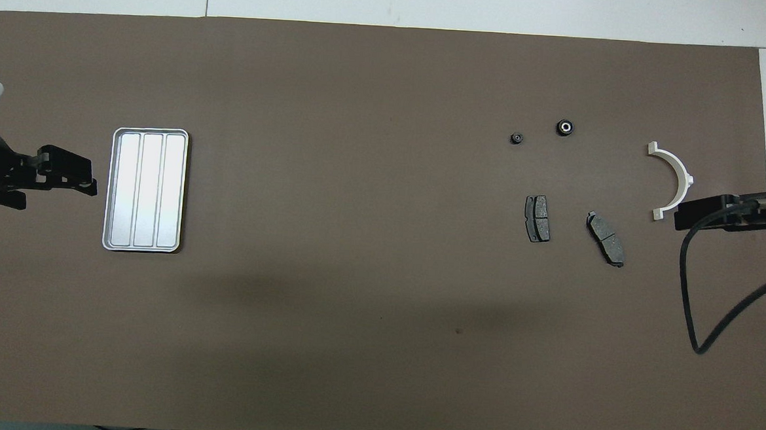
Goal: Pick bearing gear from pile to tray
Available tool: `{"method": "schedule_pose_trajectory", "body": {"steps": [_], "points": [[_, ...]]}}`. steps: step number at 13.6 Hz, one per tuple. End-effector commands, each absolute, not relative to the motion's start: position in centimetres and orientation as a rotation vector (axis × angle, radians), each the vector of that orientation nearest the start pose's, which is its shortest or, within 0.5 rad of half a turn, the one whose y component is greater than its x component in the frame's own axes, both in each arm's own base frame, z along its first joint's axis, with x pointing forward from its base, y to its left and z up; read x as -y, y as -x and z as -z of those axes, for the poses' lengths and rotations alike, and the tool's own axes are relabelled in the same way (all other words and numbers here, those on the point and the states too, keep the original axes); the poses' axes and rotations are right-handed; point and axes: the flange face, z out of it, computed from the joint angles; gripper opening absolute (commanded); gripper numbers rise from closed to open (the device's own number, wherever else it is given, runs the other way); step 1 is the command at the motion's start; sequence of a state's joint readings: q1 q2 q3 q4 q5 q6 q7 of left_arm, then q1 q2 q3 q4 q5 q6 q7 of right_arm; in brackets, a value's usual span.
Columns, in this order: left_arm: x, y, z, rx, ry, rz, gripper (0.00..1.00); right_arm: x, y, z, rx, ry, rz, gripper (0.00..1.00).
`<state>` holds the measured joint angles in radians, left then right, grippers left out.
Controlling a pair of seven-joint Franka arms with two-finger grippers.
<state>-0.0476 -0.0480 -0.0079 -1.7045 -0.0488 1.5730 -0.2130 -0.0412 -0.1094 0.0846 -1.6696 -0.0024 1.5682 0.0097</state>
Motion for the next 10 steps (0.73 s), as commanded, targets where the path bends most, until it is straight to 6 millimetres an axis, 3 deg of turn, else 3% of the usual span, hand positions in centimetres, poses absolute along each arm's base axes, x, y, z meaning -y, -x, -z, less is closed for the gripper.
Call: {"method": "schedule_pose_trajectory", "body": {"steps": [1, 5, 7, 10], "points": [[3.5, -53.1, -59.5, 0.245, 3.178, -0.138, 1.0, -2.8, -52.1, -59.4, 0.048, 3.129, 0.032, 1.0], [3.5, -53.1, -59.4, 0.245, 3.178, -0.141, 1.0, -3.3, -55.3, -52.7, -0.021, 3.123, 0.025, 1.0], [3.5, -53.1, -59.4, 0.245, 3.178, -0.141, 1.0, -6.2, -57.5, -48.7, 0.007, 3.13, 0.025, 1.0], [3.5, -53.1, -59.5, 0.245, 3.178, -0.138, 1.0, -9.1, -60.4, -42.8, -0.102, 3.131, 0.031, 1.0]]}}
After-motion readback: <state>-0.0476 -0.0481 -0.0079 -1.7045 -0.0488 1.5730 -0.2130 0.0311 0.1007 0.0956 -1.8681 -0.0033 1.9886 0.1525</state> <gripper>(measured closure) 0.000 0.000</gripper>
